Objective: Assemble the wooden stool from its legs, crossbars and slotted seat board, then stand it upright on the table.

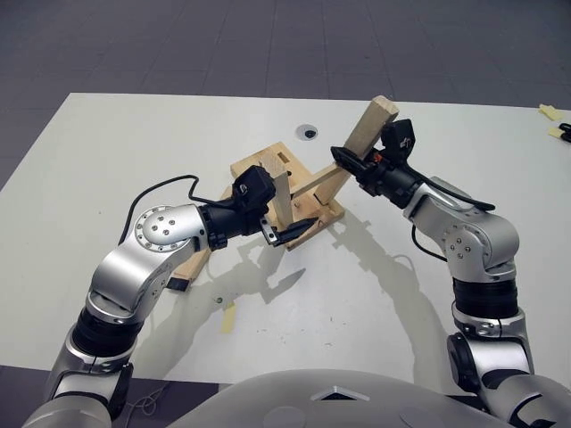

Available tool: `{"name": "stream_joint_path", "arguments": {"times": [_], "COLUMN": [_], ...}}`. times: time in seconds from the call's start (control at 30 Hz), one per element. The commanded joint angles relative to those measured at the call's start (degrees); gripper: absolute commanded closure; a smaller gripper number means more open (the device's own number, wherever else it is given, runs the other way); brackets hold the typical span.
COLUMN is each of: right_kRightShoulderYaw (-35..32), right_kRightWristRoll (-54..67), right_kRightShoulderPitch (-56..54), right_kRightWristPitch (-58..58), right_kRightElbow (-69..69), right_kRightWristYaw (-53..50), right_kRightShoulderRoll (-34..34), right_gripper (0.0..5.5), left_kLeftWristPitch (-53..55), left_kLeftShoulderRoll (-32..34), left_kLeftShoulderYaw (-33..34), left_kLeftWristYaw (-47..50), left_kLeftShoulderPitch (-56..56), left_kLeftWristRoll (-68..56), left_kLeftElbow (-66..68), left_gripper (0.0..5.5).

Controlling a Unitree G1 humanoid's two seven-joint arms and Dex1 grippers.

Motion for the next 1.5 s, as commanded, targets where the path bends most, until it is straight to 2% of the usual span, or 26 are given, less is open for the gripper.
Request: {"name": "stream_joint_path", "arguments": {"times": [0.03,0.13,0.27,0.37,0.43,0.57,0.67,0.8,0.9,0.97,1.07,1.3,1.5], "right_kRightShoulderYaw": [-0.9,-4.1,-12.2,-18.0,-22.4,-26.7,-23.6,-20.2,-15.1,-12.2,-11.3,-10.5,-6.7], "right_kRightWristRoll": [-0.4,2.7,11.9,18.2,21.8,23.9,16.3,5.4,1.2,2.7,4.7,4.9,8.8], "right_kRightShoulderPitch": [0.2,-1.1,-5.5,-9.6,-12.4,-15.8,-14.7,-10.6,-6.1,-3.4,-1.2,2.5,5.6], "right_kRightWristPitch": [1.4,1.6,3.5,4.5,4.4,2.5,0.5,-3.8,-3.9,-1.7,-0.2,1.3,4.4], "right_kRightElbow": [1.0,1.6,3.1,5.6,8.5,13.0,15.4,18.1,14.8,10.4,6.4,1.5,-5.4], "right_kRightWristYaw": [0.0,0.1,-1.0,-3.2,-6.4,-10.9,-11.5,-15.0,-10.8,-5.7,-1.5,1.9,9.9], "right_kRightShoulderRoll": [1.0,3.2,6.7,7.3,7.6,7.0,4.6,3.4,2.0,1.6,1.5,0.4,-2.1], "right_gripper": [2.76,2.29,1.58,1.04,0.7,0.25,0.17,0.17,0.17,0.17,0.17,0.17,0.17], "left_kLeftWristPitch": [0.9,0.9,0.7,2.7,5.0,7.0,7.5,6.8,4.9,3.8,3.6,4.7,4.5], "left_kLeftShoulderRoll": [0.0,-0.2,-0.7,-1.0,-1.6,-2.9,-2.9,-3.3,-4.8,-5.2,-4.8,-3.6,-5.2], "left_kLeftShoulderYaw": [0.2,0.6,3.2,9.9,15.8,25.5,28.1,28.8,30.4,30.4,30.6,29.5,28.2], "left_kLeftWristYaw": [-0.7,-0.9,-0.2,0.0,0.2,5.4,10.6,16.7,23.7,28.8,33.4,33.4,33.3], "left_kLeftShoulderPitch": [-1.1,-1.7,-3.8,-7.4,-10.8,-17.6,-20.2,-21.5,-22.4,-21.6,-19.7,-17.8,-17.5], "left_kLeftWristRoll": [-0.1,-0.1,-0.5,-5.9,-14.1,-30.6,-37.1,-38.0,-35.6,-30.9,-26.3,-22.4,-20.3], "left_kLeftElbow": [0.2,0.6,1.3,0.6,-1.1,-1.3,-1.2,0.6,3.4,4.7,4.8,5.8,7.2], "left_gripper": [0.1,0.1,0.1,0.1,0.1,0.1,0.1,0.1,0.1,0.1,0.1,0.1,0.1]}}
